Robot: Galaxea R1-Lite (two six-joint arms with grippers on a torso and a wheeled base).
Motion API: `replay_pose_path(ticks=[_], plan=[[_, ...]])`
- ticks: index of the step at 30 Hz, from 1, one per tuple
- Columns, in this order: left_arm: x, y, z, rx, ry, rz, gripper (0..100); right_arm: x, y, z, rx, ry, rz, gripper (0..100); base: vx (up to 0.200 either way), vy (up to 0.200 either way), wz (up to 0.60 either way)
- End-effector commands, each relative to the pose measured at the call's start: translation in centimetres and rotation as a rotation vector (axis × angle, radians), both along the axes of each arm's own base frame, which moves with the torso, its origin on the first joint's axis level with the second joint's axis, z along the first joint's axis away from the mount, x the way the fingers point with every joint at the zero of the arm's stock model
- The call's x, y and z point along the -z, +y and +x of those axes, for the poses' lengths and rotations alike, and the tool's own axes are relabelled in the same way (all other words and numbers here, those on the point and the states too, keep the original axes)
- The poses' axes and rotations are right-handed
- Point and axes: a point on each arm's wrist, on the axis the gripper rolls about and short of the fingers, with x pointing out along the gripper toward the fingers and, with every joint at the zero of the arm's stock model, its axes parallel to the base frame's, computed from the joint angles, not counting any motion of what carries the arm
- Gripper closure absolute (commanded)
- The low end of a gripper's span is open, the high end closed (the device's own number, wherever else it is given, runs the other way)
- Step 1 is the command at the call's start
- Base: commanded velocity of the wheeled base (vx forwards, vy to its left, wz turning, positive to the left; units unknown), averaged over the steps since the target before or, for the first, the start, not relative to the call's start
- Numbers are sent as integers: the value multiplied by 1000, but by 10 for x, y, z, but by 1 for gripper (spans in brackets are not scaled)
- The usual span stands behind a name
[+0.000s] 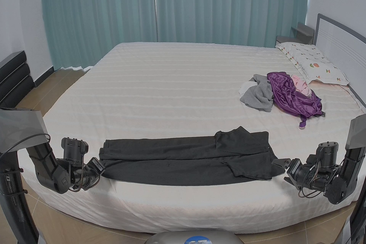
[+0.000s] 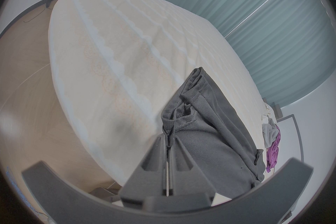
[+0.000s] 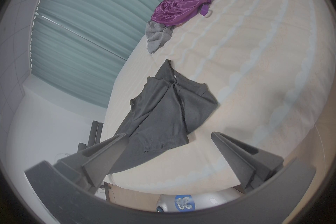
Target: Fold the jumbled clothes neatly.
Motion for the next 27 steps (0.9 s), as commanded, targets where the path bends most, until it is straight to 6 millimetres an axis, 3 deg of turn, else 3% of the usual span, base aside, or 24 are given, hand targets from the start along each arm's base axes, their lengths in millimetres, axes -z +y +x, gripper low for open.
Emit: replay_pose_path(ticks=[1,12,18,26,27], plan=[[-2,1,-3,-2,-1,1,100,9,9,-2,-29,36,-12,0,0,0,0],[-3,1,-1,-2,-8,-6,100,26,17,3,-3,98,-18,0,0,0,0],[-3,0,-1,1,-10,-10,100,38,25,31,42,59,-26,0,0,0,0],[-3,0,0,4,-11,-13,100,47,32,45,35,43,-33,0,0,0,0],[-3,0,0,4,-11,-13,100,48,32,46,34,43,-33,100,0,0,0]])
